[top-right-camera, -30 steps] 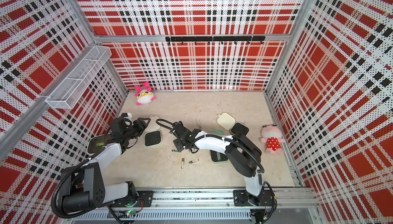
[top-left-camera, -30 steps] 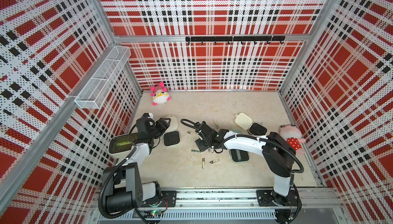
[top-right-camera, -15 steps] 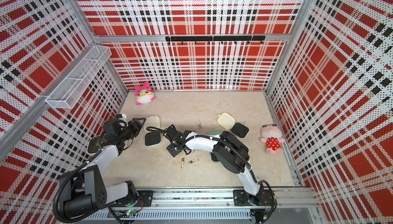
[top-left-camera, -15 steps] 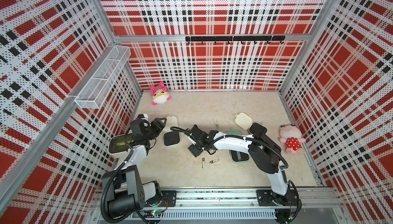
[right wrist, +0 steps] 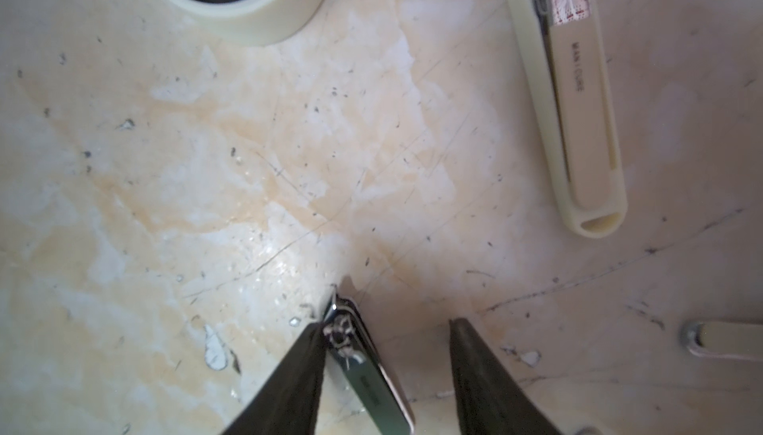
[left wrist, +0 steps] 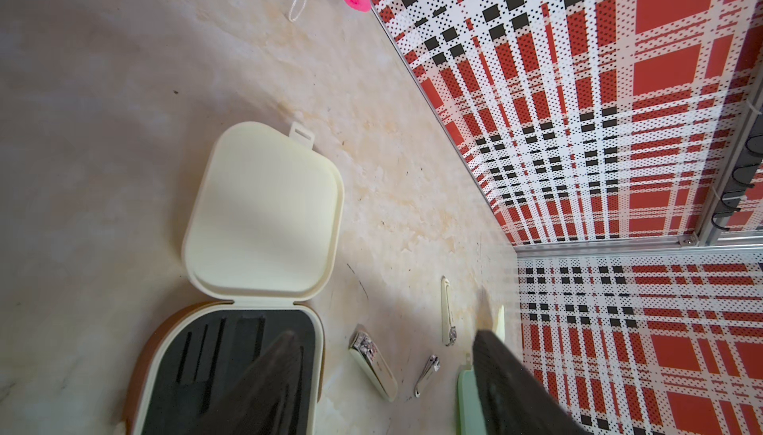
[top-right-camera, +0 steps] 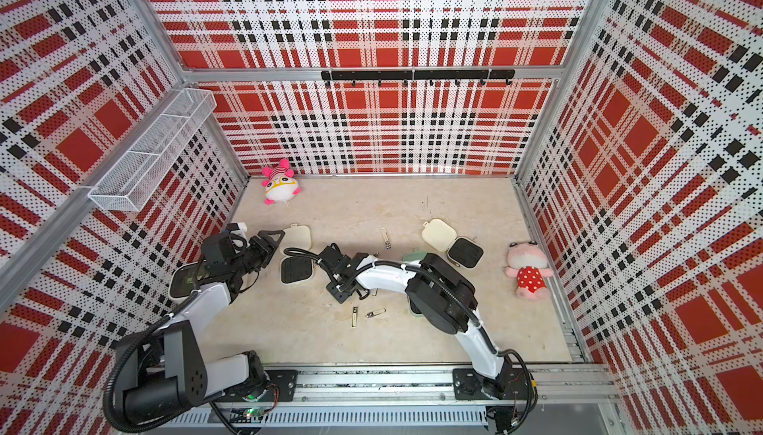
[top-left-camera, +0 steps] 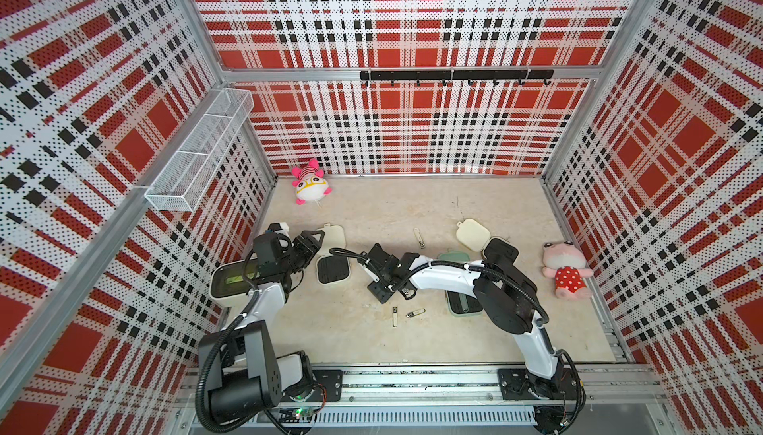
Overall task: Organize nail clipper sets
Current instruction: Pick up the nail clipper from the center of the board.
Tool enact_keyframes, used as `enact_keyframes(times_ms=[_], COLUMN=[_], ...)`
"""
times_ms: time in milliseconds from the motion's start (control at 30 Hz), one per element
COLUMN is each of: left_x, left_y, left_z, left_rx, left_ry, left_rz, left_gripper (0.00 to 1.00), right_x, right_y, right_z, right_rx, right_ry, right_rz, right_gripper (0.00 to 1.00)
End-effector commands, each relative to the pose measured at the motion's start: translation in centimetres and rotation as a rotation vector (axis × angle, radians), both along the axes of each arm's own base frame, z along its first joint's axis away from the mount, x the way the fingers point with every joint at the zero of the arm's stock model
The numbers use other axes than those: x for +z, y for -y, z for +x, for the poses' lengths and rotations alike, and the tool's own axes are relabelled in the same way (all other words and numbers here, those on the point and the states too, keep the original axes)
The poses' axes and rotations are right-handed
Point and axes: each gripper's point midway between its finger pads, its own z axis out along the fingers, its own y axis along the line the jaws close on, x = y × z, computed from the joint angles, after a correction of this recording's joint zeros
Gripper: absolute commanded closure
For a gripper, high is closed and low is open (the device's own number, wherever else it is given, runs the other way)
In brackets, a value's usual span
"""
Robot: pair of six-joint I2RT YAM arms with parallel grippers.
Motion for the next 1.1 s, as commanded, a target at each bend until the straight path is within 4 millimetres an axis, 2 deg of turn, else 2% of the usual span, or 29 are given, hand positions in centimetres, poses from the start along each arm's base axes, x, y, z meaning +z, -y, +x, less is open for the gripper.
enact_keyframes(times_ms=[0,267,700,900,967,1067], left_x=[0.6,0.4,0.2,0.4,0.4,0.4], left_y=[0.0,0.0,1.1,3.8,5.0,7.1], left_z=[-0.1,-0.1,0.0,0.6,0.8,1.2], left_rx=[-0.011,-0.012,-0.038,-0.101,-0.130,-0.176], left_ry=[0.033,0.029,0.023,0.016,0.017,0.013], left_rz=[0.006,0.007,0.015,0.057,0.065,0.069], left_gripper=[0.29,0.29,0.29,0.29,0.29,0.29], right_x=[-0.7,-1.0,-0.5,2.2,3.3,4.7], right_y=[0.2,-0.2,-0.5,-0.5,-0.1,1.6], right_z=[-0.1,-0.1,0.7,1.1,1.3,1.7], right_rx=[-0.002,-0.012,-0.054,-0.094,-0.120,-0.179], right_ry=[0.007,-0.005,0.019,0.055,0.073,0.099], right_rz=[-0.035,-0.030,-0.023,0.050,0.073,0.098], right_gripper=[0.55,0.68,0.81,0.84,0.84,0.86])
